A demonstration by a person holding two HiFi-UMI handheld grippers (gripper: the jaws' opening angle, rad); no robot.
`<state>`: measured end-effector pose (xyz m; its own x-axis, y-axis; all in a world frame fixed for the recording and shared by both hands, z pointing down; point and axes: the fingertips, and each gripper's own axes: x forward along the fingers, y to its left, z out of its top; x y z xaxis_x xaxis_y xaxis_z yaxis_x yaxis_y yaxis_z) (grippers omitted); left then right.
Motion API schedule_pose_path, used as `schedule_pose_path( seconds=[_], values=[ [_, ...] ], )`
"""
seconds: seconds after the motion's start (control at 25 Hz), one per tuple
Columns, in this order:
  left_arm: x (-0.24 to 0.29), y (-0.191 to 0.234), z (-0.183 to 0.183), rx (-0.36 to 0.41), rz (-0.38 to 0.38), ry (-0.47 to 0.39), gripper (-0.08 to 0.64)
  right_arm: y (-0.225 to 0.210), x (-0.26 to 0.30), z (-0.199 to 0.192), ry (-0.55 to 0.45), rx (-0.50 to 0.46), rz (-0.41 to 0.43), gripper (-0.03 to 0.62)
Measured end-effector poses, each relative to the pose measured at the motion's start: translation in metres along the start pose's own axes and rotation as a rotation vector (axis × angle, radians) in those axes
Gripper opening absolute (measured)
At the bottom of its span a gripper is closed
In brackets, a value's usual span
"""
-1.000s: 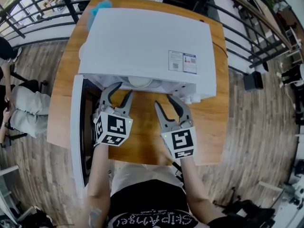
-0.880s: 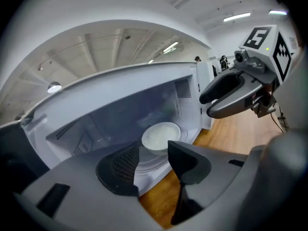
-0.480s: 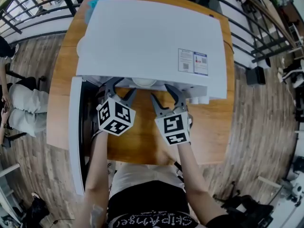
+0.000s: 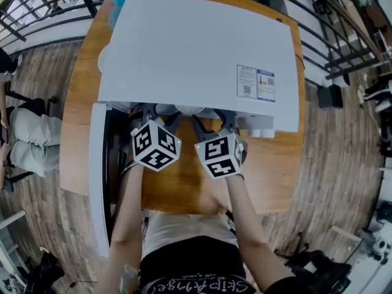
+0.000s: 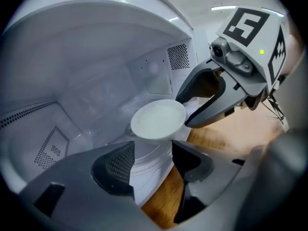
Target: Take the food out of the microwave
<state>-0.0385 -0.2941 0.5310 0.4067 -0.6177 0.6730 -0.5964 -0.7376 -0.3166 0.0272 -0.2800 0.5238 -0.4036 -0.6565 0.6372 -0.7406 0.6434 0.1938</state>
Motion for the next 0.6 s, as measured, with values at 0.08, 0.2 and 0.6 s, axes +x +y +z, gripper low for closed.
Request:
schedule_pose_path(
  seconds=[0.08, 0.2, 0.6],
  values=[
    [0.0008, -0.0037, 0.002, -0.007, -0.017, -0.013, 0.27, 0.0015, 0.0038, -0.0002, 0.01, -0.001, 0.005, 0.232],
    [0.0021, -0.0094, 0.006, -0.021, -0.03, -0.027, 0.267, 0.0028, 0.0057, 0.0017, 0.012, 0.004, 0.006, 0.232],
    [0.0008, -0.0098, 0.0096, -0.114, -0.043, -0.058, 0.238, -0.001, 0.0049, 0.0034, 0.002, 0.018, -0.009, 0.231]
  ],
)
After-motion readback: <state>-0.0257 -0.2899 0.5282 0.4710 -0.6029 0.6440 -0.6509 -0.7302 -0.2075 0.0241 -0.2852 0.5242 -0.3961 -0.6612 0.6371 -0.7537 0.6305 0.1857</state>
